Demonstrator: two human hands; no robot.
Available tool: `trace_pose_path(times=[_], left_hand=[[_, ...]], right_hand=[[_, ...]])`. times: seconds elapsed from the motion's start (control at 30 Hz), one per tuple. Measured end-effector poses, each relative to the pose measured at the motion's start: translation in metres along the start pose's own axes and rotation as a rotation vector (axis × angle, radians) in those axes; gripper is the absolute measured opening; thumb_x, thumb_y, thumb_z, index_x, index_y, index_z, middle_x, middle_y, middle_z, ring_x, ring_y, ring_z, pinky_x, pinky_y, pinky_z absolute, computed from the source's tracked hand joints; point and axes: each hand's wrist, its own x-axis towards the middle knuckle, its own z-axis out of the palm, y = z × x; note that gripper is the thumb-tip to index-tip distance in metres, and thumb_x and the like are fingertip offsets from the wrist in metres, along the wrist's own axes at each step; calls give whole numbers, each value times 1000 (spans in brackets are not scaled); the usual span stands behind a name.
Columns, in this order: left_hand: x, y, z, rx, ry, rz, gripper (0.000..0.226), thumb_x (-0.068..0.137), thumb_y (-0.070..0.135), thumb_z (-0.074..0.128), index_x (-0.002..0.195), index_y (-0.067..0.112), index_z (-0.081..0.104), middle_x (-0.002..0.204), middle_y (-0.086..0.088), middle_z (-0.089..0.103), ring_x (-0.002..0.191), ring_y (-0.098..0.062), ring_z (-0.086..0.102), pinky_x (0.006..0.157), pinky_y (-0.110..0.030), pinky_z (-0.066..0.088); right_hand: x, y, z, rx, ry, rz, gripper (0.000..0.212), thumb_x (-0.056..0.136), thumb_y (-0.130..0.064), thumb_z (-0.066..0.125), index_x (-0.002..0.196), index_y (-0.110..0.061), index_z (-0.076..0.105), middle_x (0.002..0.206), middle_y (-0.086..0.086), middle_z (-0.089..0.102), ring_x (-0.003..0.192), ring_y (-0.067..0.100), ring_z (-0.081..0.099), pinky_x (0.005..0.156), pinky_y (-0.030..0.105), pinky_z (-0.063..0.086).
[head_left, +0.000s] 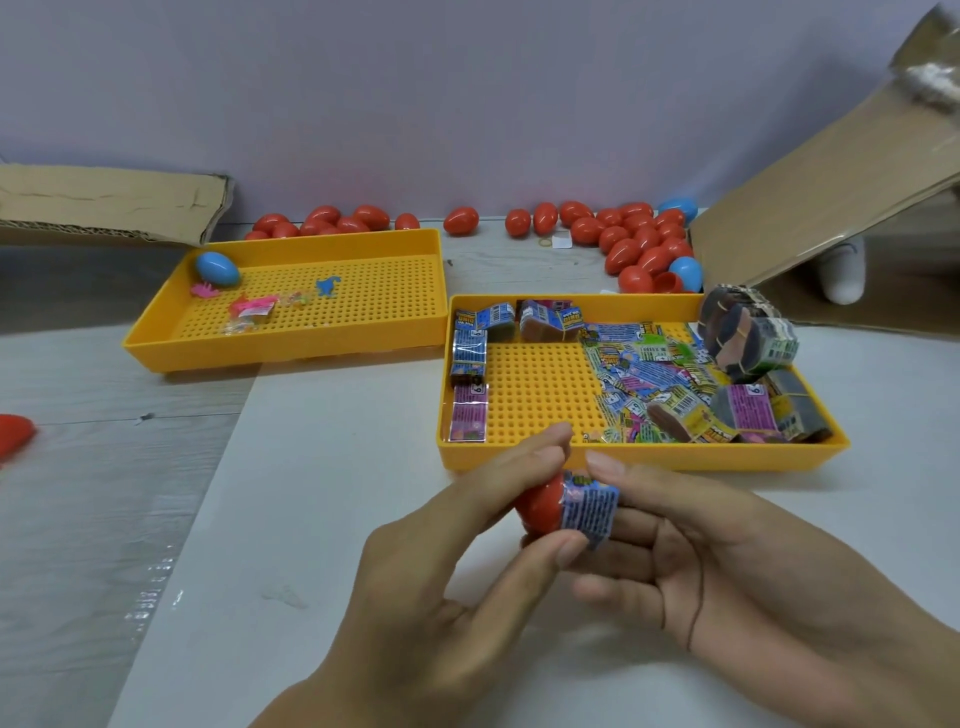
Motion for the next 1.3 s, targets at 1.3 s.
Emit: trace_pose_path(times=[1.3], left_hand=[[-14, -17, 4, -524, 194, -267, 54, 80, 19, 76, 131, 26, 59, 125, 9, 69, 115, -15, 67, 96, -26, 53]], right_hand=[[-5, 7, 7, -888, 318, -1029, 23, 76, -38, 75, 97, -31, 74, 83, -8, 75, 69, 13, 71, 61, 18, 56]])
